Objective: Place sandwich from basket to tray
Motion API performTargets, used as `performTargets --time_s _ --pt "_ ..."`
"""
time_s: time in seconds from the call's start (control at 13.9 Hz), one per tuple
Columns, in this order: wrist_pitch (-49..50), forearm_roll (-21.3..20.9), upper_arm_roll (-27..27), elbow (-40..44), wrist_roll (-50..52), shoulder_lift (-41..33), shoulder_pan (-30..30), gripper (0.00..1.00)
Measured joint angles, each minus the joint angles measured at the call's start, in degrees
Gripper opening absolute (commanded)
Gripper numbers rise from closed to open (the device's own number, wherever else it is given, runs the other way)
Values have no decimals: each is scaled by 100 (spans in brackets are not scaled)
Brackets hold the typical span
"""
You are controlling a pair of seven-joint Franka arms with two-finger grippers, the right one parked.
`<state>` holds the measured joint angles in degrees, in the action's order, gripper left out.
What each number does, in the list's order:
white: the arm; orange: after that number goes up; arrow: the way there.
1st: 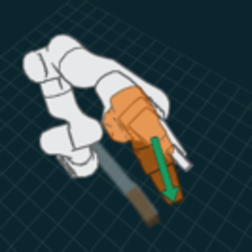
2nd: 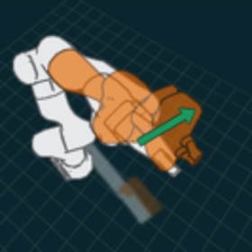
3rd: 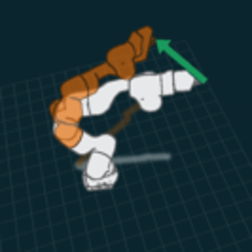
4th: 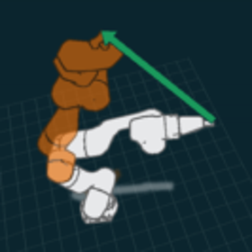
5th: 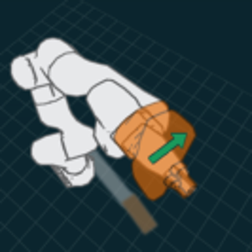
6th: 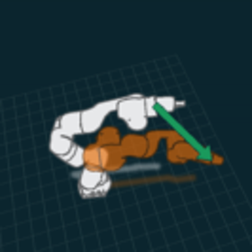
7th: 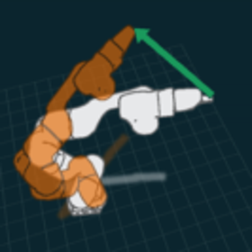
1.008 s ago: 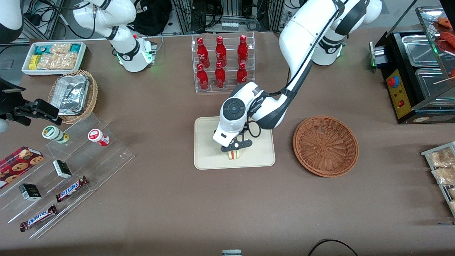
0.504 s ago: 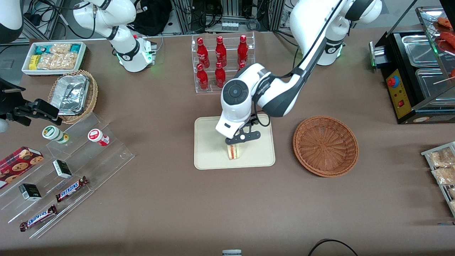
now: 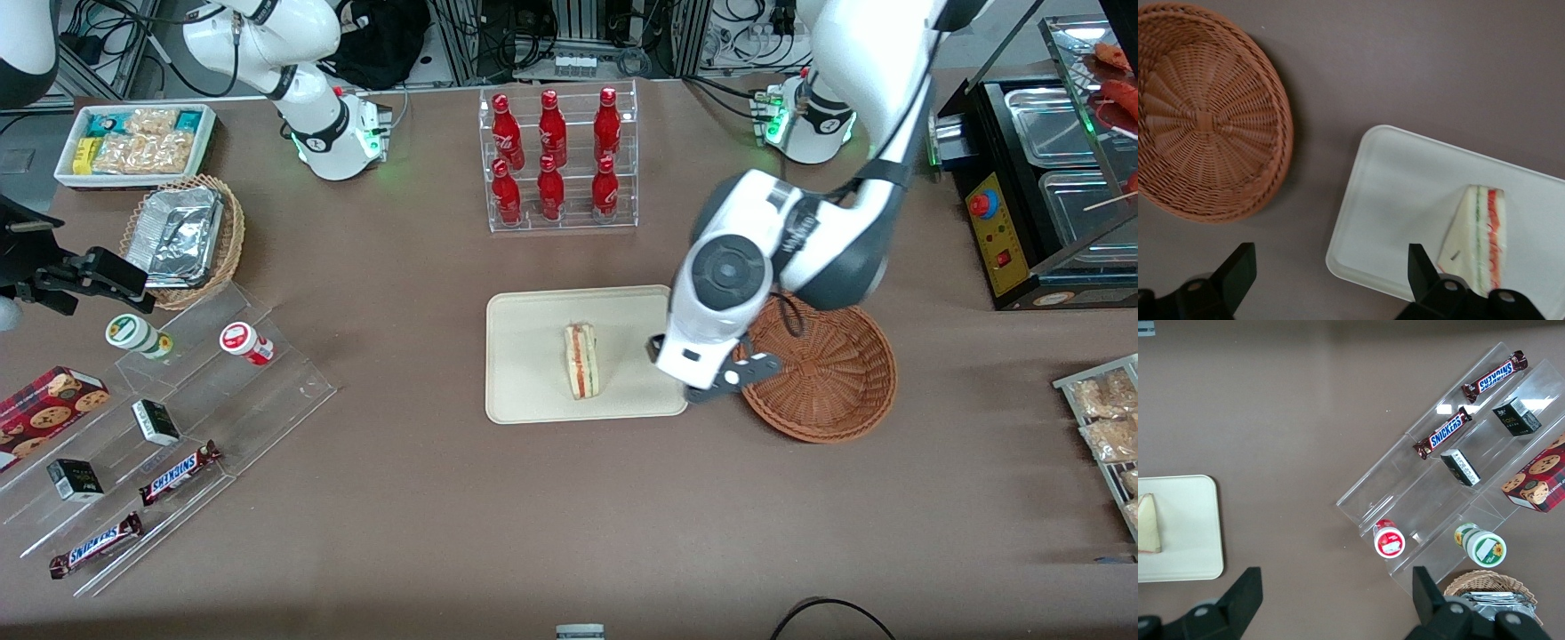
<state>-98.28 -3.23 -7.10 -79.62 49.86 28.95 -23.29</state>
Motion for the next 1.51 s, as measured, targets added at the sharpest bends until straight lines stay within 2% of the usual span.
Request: performTargets --time_s 0.43,0.86,1.15,1.51 --pt "38 4 2 -820 -1439 -843 1033 100" --pt "307 6 -125 -1825 -2786 -2097 1666 100" --pt "614 6 -319 -2065 -3665 -2704 2212 100" --pt "1112 6 -355 -2061 -4521 -3224 2614 100"
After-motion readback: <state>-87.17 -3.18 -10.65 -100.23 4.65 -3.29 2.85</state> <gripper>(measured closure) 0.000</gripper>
